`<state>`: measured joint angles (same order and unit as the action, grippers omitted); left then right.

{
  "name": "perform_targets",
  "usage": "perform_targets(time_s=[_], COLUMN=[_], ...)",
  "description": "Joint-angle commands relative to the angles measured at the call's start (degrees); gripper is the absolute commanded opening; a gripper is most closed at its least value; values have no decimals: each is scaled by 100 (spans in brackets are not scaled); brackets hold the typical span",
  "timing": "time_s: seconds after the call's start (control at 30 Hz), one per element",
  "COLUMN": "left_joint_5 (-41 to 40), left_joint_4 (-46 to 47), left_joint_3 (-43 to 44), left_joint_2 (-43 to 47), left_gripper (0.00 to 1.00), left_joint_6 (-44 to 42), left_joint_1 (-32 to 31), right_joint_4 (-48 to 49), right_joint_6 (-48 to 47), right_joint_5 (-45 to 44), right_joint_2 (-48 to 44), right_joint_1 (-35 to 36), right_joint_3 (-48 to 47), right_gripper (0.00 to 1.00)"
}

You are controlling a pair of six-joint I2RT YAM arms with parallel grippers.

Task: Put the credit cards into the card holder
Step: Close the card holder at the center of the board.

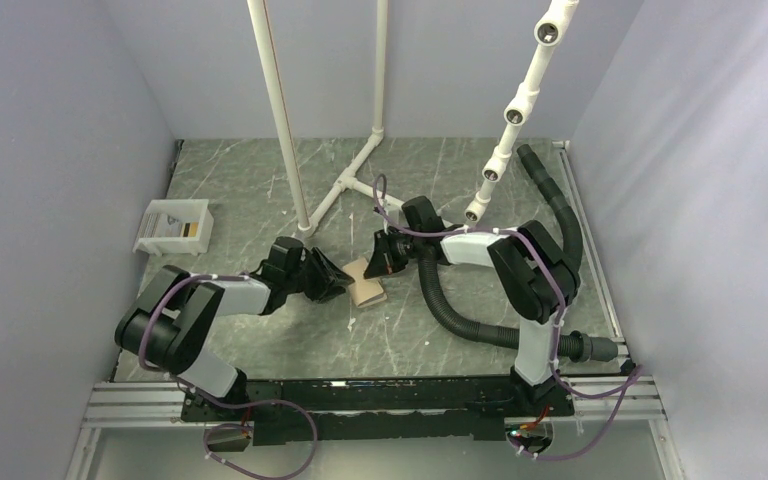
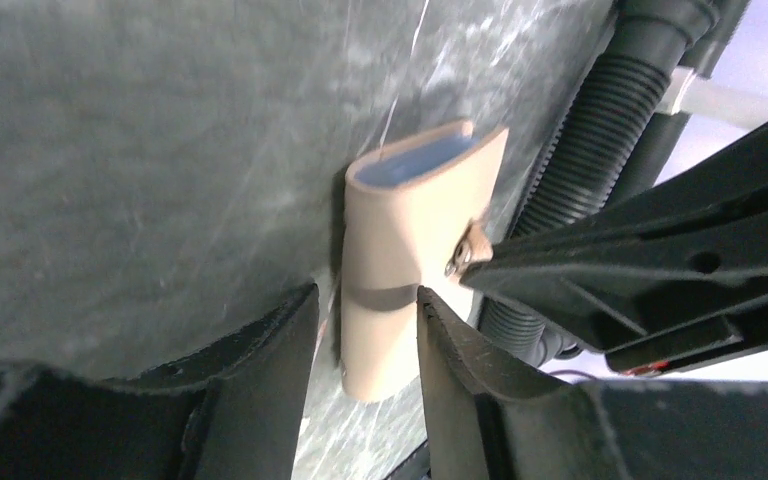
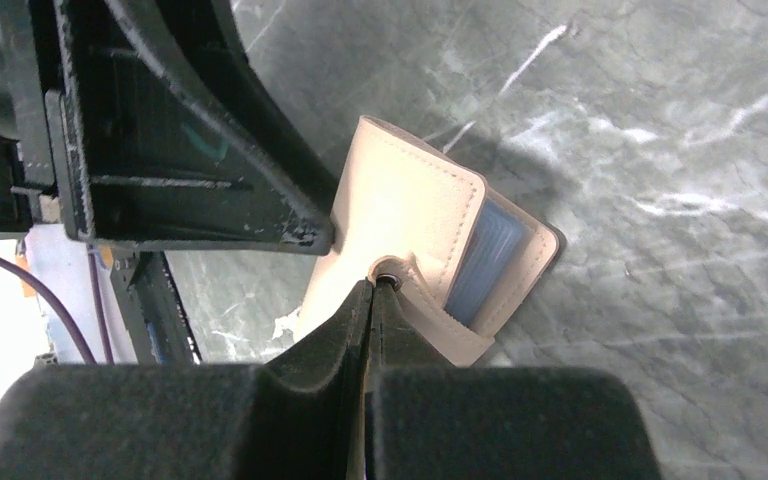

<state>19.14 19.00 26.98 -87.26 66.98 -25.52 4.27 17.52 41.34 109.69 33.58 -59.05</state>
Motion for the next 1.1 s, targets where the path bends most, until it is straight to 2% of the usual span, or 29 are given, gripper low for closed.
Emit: perform_targets(time_s=[0.0, 0.23, 0.5, 0.63, 0.87, 1.07], left_joint_5=[-473, -632, -685, -503, -507, -471], left_joint_4=[442, -21, 330, 426, 403, 457], left_joint_3=[7, 351, 203, 241, 222, 163], left_joint_2=[-309, -604, -818, -939, -823, -842], left_gripper=[48, 47, 39, 38, 39, 39], left_joint_6=[-2, -619, -801, -920, -1009, -1000], left_joint_1=[84, 82, 82, 82, 82, 82], right_joint_4=[-862, -983, -1307, -1107, -1057, -501], right_joint_6=[-445, -519, -624, -370, -303, 44], right_joint_5=[-410, -299, -256, 13, -20, 343], right_joint_2=[692, 787, 654, 596, 404, 384], right_joint_1=[168, 87, -158, -284, -379, -643], right_joint_3=[284, 170, 51, 163, 329, 657], right_gripper=[0, 0, 0, 0, 0, 0])
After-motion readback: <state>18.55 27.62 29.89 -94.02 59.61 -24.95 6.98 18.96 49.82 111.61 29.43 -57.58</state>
